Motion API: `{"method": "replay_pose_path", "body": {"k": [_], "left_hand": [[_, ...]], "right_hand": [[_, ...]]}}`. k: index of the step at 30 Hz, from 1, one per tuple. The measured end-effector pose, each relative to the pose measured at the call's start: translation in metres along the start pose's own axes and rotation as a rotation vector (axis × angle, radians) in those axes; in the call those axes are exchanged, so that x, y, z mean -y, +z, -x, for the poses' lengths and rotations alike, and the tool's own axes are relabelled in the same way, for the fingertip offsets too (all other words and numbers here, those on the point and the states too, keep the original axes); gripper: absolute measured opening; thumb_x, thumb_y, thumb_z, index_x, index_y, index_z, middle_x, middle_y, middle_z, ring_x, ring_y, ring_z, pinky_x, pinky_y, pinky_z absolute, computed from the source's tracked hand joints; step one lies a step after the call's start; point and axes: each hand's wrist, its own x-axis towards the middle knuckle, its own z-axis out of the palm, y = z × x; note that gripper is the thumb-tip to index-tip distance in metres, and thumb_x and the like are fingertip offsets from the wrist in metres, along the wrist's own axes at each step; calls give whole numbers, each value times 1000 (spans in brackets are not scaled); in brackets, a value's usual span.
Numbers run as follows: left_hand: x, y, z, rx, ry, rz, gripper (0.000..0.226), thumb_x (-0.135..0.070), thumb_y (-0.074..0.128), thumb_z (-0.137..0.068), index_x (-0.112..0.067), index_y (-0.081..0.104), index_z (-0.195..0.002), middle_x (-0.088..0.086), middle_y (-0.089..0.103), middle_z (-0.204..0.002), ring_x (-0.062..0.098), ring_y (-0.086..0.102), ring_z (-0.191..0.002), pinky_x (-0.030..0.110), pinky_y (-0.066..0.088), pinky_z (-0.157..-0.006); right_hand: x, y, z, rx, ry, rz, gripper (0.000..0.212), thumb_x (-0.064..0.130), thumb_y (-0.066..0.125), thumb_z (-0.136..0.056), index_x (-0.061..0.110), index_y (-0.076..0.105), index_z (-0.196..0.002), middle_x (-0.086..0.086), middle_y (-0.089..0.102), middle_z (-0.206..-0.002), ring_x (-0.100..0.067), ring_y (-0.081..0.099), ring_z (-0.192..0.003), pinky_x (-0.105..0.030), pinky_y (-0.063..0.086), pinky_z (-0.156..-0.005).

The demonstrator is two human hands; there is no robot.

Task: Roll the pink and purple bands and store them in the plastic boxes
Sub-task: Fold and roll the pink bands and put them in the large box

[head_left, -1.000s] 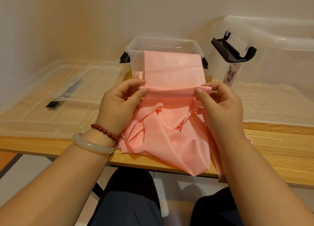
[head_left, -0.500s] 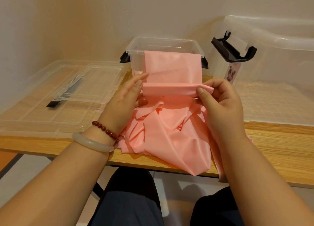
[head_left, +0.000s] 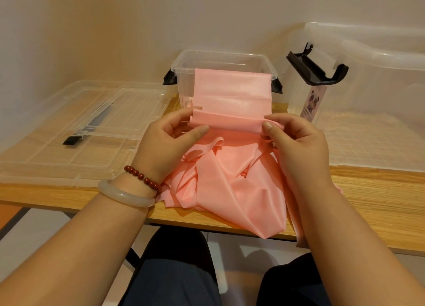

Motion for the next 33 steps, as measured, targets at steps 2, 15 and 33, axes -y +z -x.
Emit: {"method": "replay_pose_path", "body": {"k": [2, 15, 33], "left_hand": [[1, -1, -1, -9, 4, -8, 26, -15, 66, -87, -26, 66, -111, -8, 72, -101, 6, 69, -94, 18, 54, -78], [5, -1, -1, -107, 6, -70, 22, -12, 63, -91, -31, 72, -96, -10, 72, -95, 11, 69, -95, 32, 56, -84], [0, 2, 1, -131, -21, -100, 12, -14, 63, -91, -24, 69, -94, -8, 70, -85, 1, 69, -73, 11, 51, -64]], "right_hand": [[0, 1, 1, 1, 15, -4, 13, 17, 67, -90, 26, 76, -94, 7, 73, -92, -6, 67, -81, -28, 57, -76], [0, 0, 0, 1, -31, 107, 6, 27, 66, -91, 30, 69, -95, 6, 69, -93, -10, 65, -84, -43, 56, -82], [2, -1, 1, 62, -51, 90, 14, 19, 73, -86, 30, 68, -94, 4, 68, -95, -12, 66, -84, -34, 57, -80]]}}
